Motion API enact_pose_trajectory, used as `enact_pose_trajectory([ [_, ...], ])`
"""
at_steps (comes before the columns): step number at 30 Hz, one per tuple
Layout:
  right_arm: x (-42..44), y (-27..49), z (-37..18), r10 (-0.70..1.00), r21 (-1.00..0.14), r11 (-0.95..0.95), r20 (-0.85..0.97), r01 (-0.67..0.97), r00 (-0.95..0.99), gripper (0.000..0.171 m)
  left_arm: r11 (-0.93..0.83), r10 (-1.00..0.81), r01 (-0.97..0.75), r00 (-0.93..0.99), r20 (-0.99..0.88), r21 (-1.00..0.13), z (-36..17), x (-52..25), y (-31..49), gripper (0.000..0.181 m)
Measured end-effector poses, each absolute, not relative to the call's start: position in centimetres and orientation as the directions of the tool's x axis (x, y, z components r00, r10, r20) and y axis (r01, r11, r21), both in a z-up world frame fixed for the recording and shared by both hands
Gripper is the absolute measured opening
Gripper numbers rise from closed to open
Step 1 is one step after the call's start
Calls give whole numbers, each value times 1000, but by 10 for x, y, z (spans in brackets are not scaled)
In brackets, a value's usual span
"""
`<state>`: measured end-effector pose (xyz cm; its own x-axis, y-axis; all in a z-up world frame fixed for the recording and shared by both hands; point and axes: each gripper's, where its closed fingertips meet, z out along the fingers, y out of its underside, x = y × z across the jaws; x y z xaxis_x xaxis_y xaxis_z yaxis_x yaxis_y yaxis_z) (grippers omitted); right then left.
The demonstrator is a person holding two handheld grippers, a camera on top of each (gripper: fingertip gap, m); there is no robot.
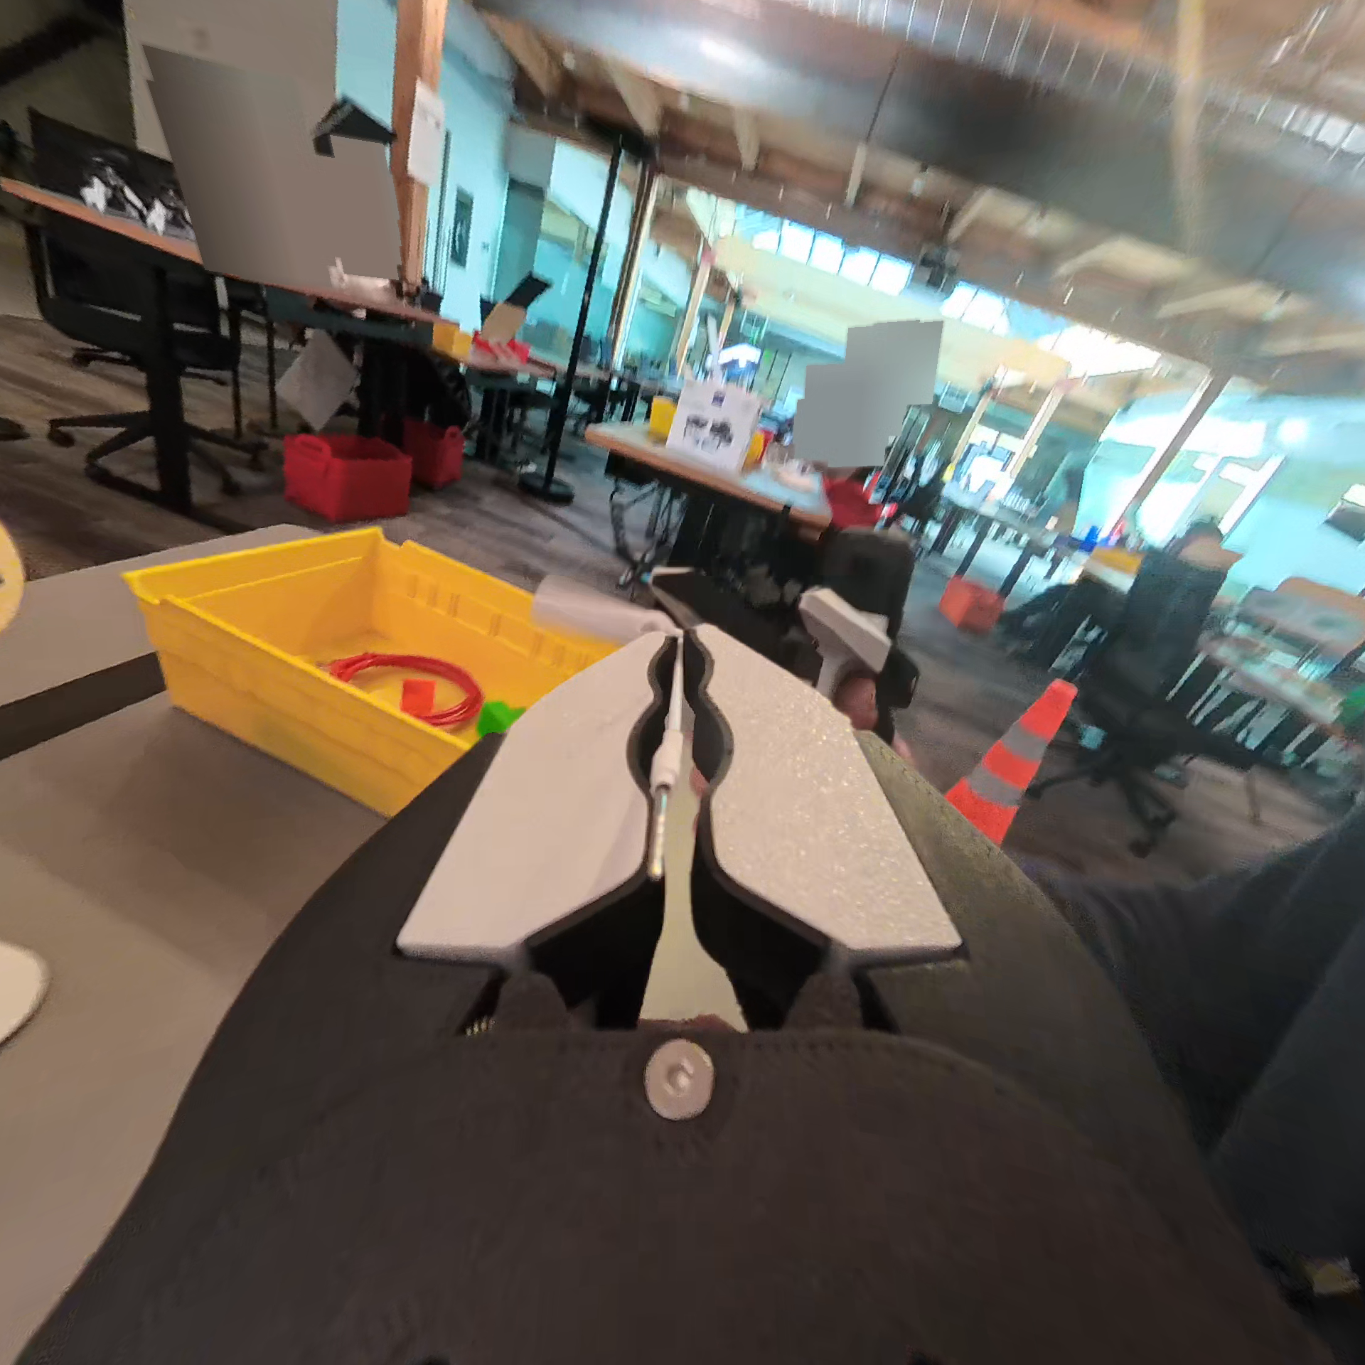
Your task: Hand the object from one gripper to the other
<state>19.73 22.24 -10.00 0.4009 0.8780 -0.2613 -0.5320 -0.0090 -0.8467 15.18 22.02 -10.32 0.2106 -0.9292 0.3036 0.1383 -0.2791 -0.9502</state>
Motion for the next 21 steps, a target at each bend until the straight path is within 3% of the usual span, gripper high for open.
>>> enact_pose_trajectory([
  [3,202,219,-104,868,-886,40,-198,-461,455,48,-216,-940,17,266,212,-976,-109,147,222,2],
  [9,175,206,-122,861,-977,147,49,-156,506,38,-178,-946,-126,295,135,-976,-117,145,217,2],
  [21,145,207,-170,886,-942,110,238,317,399,35,-81,-962,-352,273,-19,-932,-128,141,204,2],
])
